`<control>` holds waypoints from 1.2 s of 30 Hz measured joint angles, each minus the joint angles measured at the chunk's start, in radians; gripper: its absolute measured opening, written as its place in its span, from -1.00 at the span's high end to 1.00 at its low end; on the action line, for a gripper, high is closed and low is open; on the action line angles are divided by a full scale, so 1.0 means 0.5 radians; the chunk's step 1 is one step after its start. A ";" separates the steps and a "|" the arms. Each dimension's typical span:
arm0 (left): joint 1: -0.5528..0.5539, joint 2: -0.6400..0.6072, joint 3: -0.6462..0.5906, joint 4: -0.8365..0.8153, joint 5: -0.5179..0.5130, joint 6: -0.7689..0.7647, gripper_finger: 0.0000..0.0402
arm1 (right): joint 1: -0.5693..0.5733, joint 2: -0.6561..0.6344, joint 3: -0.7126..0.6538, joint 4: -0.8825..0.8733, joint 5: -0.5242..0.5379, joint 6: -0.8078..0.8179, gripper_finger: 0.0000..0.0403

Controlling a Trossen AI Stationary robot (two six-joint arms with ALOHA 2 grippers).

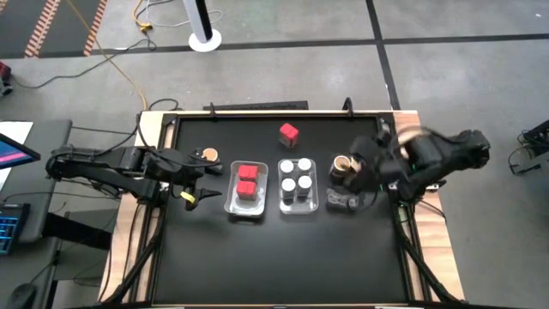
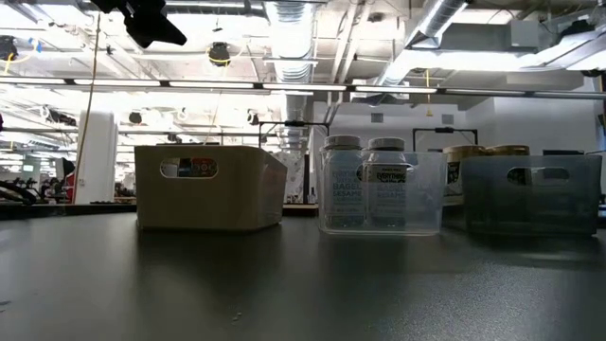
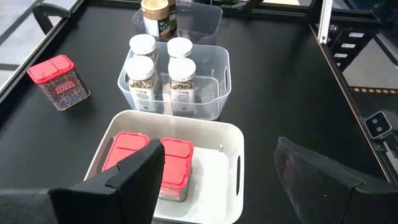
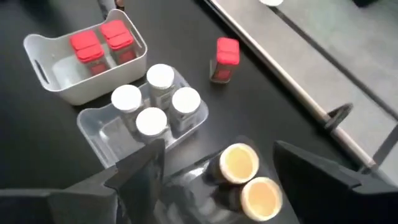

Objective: Sort spices by type
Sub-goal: Put the brown seasoning bottle into the black bin

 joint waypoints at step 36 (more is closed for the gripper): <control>0.000 0.000 0.000 0.010 -0.209 -0.029 -0.46 | 0.582 -1.040 -1.814 1.305 0.321 0.331 -0.50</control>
